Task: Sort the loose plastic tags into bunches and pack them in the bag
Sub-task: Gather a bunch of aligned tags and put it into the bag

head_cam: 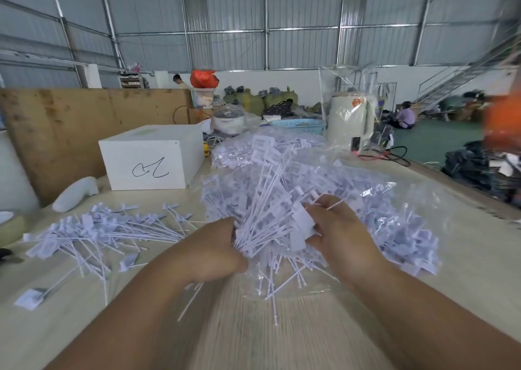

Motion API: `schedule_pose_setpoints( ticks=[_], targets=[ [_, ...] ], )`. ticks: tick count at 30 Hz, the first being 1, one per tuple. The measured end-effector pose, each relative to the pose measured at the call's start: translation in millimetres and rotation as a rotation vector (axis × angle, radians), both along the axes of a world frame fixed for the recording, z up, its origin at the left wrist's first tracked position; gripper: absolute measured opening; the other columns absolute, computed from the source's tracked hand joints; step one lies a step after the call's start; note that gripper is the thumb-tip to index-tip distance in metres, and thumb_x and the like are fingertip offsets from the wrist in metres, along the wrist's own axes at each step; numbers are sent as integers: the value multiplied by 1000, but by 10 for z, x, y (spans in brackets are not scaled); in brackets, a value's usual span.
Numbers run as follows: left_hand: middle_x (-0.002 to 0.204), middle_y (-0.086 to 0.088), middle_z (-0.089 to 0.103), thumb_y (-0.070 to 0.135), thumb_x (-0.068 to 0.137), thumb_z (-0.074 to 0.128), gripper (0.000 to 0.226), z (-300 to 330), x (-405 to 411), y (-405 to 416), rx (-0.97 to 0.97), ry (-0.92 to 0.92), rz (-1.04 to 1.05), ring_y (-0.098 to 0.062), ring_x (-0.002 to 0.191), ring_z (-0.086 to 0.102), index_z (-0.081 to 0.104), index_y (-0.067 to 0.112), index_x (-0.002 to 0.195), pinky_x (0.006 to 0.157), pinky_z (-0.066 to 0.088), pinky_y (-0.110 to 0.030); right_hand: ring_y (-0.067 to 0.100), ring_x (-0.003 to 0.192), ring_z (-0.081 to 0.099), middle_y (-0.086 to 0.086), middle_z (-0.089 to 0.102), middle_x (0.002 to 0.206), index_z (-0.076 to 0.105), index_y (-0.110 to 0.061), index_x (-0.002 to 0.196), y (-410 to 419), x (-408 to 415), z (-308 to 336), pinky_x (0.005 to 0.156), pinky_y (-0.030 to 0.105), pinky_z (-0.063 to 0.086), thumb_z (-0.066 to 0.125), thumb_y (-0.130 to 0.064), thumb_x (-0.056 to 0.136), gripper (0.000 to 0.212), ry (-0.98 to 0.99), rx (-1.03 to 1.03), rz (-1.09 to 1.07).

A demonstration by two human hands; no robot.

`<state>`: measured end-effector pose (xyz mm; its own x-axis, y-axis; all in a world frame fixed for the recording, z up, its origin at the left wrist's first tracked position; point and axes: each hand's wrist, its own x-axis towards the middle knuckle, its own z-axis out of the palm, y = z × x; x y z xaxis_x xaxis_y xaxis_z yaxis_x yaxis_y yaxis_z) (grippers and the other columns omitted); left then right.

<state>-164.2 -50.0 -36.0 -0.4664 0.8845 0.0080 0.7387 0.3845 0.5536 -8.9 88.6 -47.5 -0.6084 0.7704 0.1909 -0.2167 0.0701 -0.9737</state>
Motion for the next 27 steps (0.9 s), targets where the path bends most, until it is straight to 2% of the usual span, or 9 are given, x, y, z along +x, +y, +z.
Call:
schedule_pose_setpoints(
  ticks=[2,5,9,12,15,18,23,25,27],
  targets=[
    [71,15,56,24,73,74,28,-23,-3,-3,-17,18,22,2,59,51,55,29,94,51,33,-18,7,58,57,4,55,69,53,-14,84,-110,-33,-40,56,23,48,50,-12,98,15,-60,68,-13],
    [71,19,63,28,68,81,34,-50,-3,-8,17,-60,51,6,60,57,58,30,92,54,37,-18,40,75,63,27,61,89,56,-8,100,-229,-81,-87,73,52,55,50,-24,99,17,-129,184,22],
    [71,24,68,25,72,79,25,-40,-29,-11,83,-147,80,10,63,60,62,29,91,54,39,-15,23,78,61,5,56,77,58,0,90,-204,10,9,84,51,51,61,-50,81,51,-180,181,92],
    [64,22,66,20,73,73,17,-31,-39,-1,119,-124,89,9,53,57,64,25,86,45,35,-9,31,90,69,15,69,85,69,-6,84,-105,122,94,94,58,49,65,-62,59,61,-257,167,112],
    [65,19,65,20,70,73,12,-19,-38,3,122,-109,80,7,56,57,64,24,77,48,37,-11,26,78,72,9,73,77,73,-12,74,-36,195,165,87,53,55,66,-53,63,43,-211,167,41],
    [62,14,64,19,68,72,11,0,-33,3,133,-136,77,3,53,56,62,24,69,54,39,-21,29,63,69,13,71,70,67,3,80,8,217,199,70,43,60,63,-49,73,53,-185,170,-22],
    [49,16,51,9,79,65,34,55,-52,-26,104,-174,24,3,39,42,59,36,58,38,28,-12,18,47,55,7,59,58,58,-5,80,71,258,224,42,24,45,66,-41,84,37,-196,141,-140],
    [50,16,50,10,79,65,34,58,-48,-32,96,-174,16,3,40,42,57,35,58,39,28,-13,8,46,49,-2,50,68,50,-16,92,81,262,216,38,16,39,68,-44,81,35,-194,198,-214],
    [52,15,50,11,79,66,32,56,-39,-31,88,-154,10,3,42,42,56,34,58,43,29,-17,-6,70,55,-5,52,99,45,-22,119,94,246,193,54,12,43,70,-48,80,53,-155,247,-218]
  ],
)
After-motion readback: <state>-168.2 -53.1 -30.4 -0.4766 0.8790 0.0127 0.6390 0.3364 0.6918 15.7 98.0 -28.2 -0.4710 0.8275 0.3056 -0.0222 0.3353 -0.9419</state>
